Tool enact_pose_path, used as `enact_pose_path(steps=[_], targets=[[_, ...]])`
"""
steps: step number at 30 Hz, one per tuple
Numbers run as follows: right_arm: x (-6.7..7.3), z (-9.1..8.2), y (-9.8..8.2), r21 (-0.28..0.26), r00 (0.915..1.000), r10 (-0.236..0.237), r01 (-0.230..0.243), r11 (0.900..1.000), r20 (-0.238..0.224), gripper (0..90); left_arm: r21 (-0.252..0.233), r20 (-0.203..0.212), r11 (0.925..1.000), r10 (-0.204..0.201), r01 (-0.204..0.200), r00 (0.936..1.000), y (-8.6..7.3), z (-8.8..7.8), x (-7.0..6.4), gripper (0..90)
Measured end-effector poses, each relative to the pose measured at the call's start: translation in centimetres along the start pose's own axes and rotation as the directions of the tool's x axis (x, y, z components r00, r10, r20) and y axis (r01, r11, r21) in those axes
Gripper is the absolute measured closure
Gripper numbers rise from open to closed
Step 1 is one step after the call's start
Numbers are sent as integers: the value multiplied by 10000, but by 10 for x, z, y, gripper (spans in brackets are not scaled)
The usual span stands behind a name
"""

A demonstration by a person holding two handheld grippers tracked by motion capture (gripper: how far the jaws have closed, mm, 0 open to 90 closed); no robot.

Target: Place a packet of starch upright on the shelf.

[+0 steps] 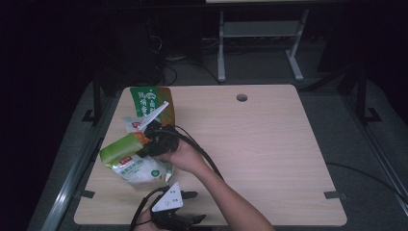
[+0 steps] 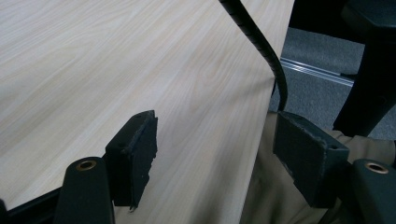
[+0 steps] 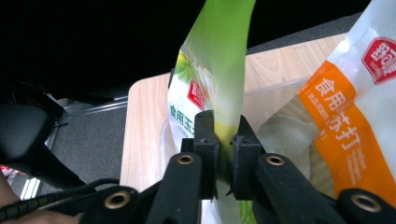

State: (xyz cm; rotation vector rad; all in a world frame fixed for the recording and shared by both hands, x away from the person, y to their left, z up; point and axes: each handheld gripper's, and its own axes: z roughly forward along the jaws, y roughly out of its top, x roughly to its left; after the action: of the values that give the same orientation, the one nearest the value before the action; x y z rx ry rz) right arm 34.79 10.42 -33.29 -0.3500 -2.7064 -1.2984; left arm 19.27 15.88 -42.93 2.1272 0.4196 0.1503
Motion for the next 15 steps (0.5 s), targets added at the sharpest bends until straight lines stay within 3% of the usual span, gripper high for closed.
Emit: enact_pose_path(steps=[5, 7, 15], targets=[[-4, -2, -11, -58, 9998, 192, -192, 9998, -58, 864, 20, -28, 10000, -24, 24, 10000, -1, 1, 1, 301], [-7, -4, -17, 3, 9997, 241, -241, 9997, -13, 869, -38, -39, 9997, -225, 225, 9997, -1, 2, 1, 301], [-18, -11, -41, -95, 9957, 902, -904, 9959, -218, 875, -64, -205, 9990, -452, 451, 9988, -2, 2, 5, 302]])
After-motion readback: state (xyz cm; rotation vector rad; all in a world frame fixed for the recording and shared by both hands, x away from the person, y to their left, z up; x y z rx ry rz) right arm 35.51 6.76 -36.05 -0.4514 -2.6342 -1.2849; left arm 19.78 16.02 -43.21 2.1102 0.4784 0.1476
